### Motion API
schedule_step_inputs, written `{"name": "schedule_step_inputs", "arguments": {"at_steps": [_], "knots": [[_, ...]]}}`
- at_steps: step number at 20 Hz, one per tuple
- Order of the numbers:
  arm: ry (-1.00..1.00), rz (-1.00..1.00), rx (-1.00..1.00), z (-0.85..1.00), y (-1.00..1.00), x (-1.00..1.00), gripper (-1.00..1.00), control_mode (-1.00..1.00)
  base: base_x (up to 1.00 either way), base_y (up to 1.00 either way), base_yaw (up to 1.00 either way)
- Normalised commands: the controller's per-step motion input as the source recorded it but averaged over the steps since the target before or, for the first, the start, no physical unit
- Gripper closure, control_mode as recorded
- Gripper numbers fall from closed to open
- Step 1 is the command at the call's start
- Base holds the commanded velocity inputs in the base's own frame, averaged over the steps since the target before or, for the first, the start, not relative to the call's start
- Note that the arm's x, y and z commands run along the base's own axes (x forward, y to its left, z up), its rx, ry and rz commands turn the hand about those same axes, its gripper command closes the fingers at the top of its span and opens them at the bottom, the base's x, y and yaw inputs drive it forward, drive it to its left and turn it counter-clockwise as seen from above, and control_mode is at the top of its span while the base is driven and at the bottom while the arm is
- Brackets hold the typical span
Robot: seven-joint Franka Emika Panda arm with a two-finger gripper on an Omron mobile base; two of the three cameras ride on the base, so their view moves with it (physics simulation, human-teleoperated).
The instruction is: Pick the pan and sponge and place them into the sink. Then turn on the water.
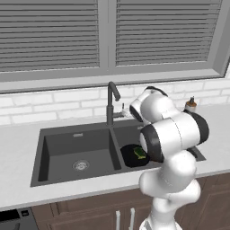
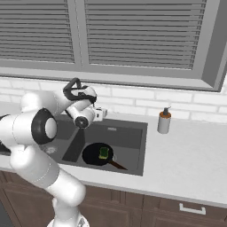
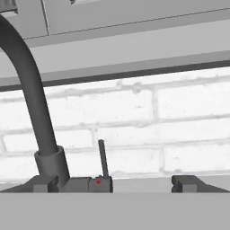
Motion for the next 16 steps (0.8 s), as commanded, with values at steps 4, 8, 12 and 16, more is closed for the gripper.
{"name": "schedule_step_inputs", "arguments": {"at_steps": [4, 8, 12, 16], "knots": [[-0.13, 0.0, 0.07, -0.37, 0.0, 0.47, -1.0, -1.0, 0.0, 0.0, 0.0], [-0.15, 0.0, 0.04, -0.24, 0.0, 0.41, -1.0, -1.0, 0.0, 0.0, 0.0], [-0.18, 0.0, 0.06, -0.04, 0.0, 0.42, -1.0, -1.0, 0.0, 0.0, 0.0], [-0.15, 0.0, 0.05, 0.0, 0.0, 0.38, -1.0, -1.0, 0.0, 0.0, 0.0]]}}
